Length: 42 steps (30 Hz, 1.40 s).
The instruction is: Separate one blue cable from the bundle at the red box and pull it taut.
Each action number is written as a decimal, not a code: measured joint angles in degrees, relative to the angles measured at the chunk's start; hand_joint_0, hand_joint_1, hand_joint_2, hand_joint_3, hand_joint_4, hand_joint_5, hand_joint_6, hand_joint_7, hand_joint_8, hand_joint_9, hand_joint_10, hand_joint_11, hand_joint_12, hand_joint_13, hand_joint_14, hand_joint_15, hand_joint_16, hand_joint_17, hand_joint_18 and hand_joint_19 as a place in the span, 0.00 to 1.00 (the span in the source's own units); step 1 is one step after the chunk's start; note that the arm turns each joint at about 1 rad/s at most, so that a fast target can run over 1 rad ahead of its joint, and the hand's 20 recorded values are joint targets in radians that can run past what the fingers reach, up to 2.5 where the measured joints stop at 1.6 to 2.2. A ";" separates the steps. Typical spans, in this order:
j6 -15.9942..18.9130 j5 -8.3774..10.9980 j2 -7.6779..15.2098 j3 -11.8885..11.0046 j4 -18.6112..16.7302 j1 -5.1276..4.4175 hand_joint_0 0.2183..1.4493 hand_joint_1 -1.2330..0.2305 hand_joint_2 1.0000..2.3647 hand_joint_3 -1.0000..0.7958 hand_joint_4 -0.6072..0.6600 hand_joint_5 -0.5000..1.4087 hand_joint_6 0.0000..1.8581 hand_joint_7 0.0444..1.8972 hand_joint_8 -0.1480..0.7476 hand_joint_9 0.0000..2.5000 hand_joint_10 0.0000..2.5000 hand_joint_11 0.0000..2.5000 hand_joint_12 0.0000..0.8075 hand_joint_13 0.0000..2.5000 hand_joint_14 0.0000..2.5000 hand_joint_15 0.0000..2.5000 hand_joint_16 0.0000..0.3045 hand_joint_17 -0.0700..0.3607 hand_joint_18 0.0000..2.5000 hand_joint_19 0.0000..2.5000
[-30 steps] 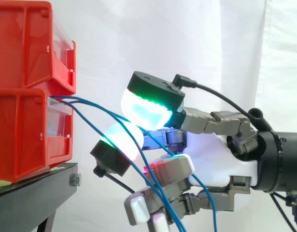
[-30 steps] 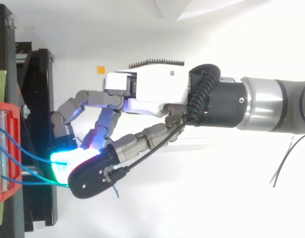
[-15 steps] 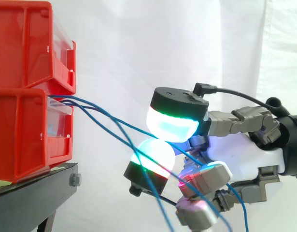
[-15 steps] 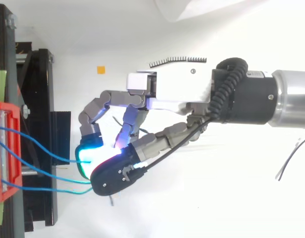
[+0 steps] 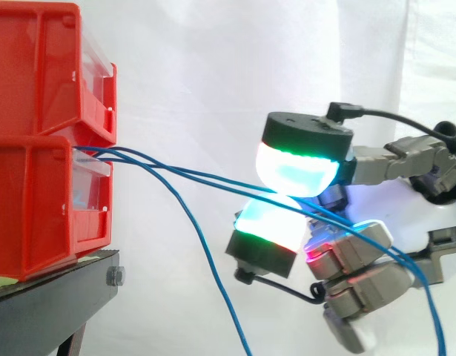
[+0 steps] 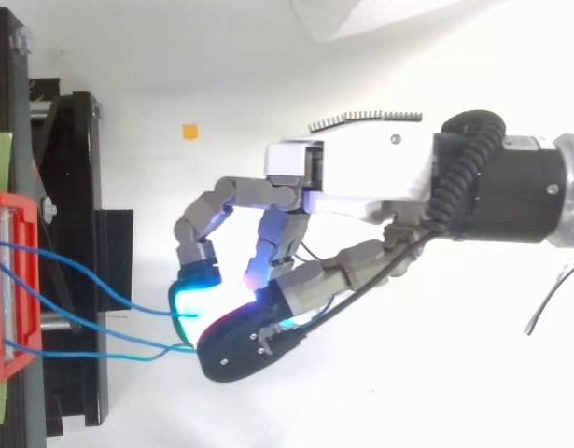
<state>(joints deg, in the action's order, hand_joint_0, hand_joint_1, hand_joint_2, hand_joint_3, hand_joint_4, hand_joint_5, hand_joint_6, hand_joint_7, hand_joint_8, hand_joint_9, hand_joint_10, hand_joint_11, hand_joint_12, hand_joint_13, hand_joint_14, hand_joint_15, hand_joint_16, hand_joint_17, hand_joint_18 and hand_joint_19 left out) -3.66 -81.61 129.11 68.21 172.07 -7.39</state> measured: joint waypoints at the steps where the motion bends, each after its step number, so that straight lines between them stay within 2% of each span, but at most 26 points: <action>1: 0.03 0.52 -0.66 0.85 -0.05 -0.14 0.32 0.38 0.01 0.41 0.49 0.20 0.46 0.58 0.47 0.44 0.05 0.70 0.42 0.49 0.05 0.72 0.15 0.40 0.38 0.38; 4: 0.08 2.07 -2.34 3.13 -0.51 -0.48 0.31 0.38 0.01 0.41 0.49 0.20 0.46 0.58 0.48 0.37 0.15 0.68 0.42 0.44 0.18 0.66 0.15 0.40 0.39 0.41; 5: 0.10 2.69 -3.10 4.14 -0.75 -0.63 0.31 0.38 0.01 0.41 0.50 0.20 0.46 0.58 0.49 0.34 0.22 0.66 0.42 0.42 0.22 0.65 0.15 0.40 0.39 0.42; 8: 0.20 3.80 -4.94 6.56 -1.36 -1.04 0.31 0.38 0.01 0.41 0.50 0.20 0.46 0.58 0.51 0.28 0.28 0.62 0.43 0.40 0.28 0.62 0.15 0.39 0.39 0.45; 9: 0.26 4.02 -5.41 7.21 -1.54 -1.14 0.31 0.38 0.01 0.41 0.50 0.20 0.46 0.58 0.51 0.27 0.28 0.61 0.43 0.39 0.29 0.62 0.14 0.39 0.39 0.45; 12: 0.60 4.33 -6.48 8.49 -1.94 -1.42 0.31 0.38 0.01 0.40 0.50 0.20 0.46 0.58 0.53 0.26 0.10 0.63 0.43 0.37 0.25 0.61 0.14 0.39 0.39 0.46; 13: 0.70 4.37 -6.65 8.68 -1.99 -1.47 0.31 0.38 0.01 0.40 0.50 0.20 0.46 0.58 0.53 0.26 0.08 0.63 0.43 0.37 0.21 0.61 0.14 0.39 0.38 0.46; 16: 0.92 4.46 -6.93 8.95 -2.10 -1.61 0.31 0.38 0.01 0.40 0.50 0.20 0.46 0.57 0.54 0.26 0.08 0.63 0.42 0.37 0.20 0.62 0.14 0.38 0.38 0.47; 18: 1.01 4.49 -6.99 9.00 -2.16 -1.68 0.31 0.38 0.01 0.40 0.50 0.20 0.46 0.57 0.54 0.25 0.13 0.62 0.42 0.37 0.24 0.60 0.13 0.38 0.39 0.49; 21: 1.27 4.53 -6.98 9.02 -2.74 -1.72 0.31 0.38 0.01 0.40 0.51 0.20 0.46 0.58 0.54 0.25 0.15 0.62 0.43 0.37 0.25 0.60 0.13 0.37 0.39 0.50; 22: 1.37 4.55 -6.98 9.02 -3.03 -1.73 0.31 0.39 0.01 0.40 0.51 0.20 0.46 0.57 0.55 0.24 0.15 0.60 0.42 0.37 0.22 0.60 0.13 0.37 0.39 0.49; 23: 1.49 4.57 -6.98 9.03 -3.49 -1.74 0.31 0.39 0.01 0.40 0.51 0.20 0.46 0.57 0.55 0.24 0.12 0.60 0.42 0.38 0.14 0.62 0.13 0.37 0.39 0.49; 25: 1.61 4.59 -6.96 9.04 -4.10 -1.76 0.32 0.39 0.01 0.40 0.51 0.19 0.46 0.58 0.55 0.24 0.11 0.60 0.42 0.38 0.09 0.62 0.13 0.36 0.39 0.49; 27: 1.68 4.58 -6.96 9.05 -4.51 -1.76 0.32 0.39 0.01 0.40 0.51 0.19 0.46 0.57 0.56 0.24 0.12 0.60 0.43 0.38 0.09 0.62 0.12 0.36 0.39 0.49; 30: 1.71 4.55 -6.95 9.08 -4.77 -1.76 0.32 0.39 0.01 0.40 0.51 0.19 0.46 0.57 0.56 0.23 0.13 0.60 0.41 0.39 0.11 0.61 0.12 0.35 0.39 0.48; 35: 1.72 4.56 -6.94 9.07 -4.91 -1.76 0.32 0.39 0.01 0.40 0.52 0.19 0.46 0.57 0.56 0.25 0.13 0.60 0.39 0.41 0.25 0.55 0.11 0.34 0.41 0.47; 37: 1.73 4.55 -6.94 9.06 -5.04 -1.75 0.32 0.39 0.01 0.40 0.52 0.19 0.46 0.57 0.56 0.26 0.19 0.59 0.38 0.41 0.27 0.54 0.12 0.35 0.42 0.46; 41: 1.65 4.59 -6.94 9.06 -5.84 -1.75 0.33 0.39 0.01 0.39 0.52 0.19 0.46 0.57 0.54 0.26 0.44 0.54 0.39 0.43 0.25 0.55 0.12 0.35 0.42 0.43; 42: 1.65 4.59 -6.94 9.08 -6.01 -1.75 0.33 0.39 0.01 0.39 0.52 0.19 0.46 0.56 0.54 0.26 0.47 0.54 0.39 0.43 0.25 0.55 0.12 0.35 0.42 0.43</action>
<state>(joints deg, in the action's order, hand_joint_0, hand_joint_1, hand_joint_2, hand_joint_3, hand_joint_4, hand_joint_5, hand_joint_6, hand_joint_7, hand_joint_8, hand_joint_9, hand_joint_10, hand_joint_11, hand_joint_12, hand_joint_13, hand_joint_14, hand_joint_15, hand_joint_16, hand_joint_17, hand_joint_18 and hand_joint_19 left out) -2.01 -77.01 122.17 77.29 166.05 -9.14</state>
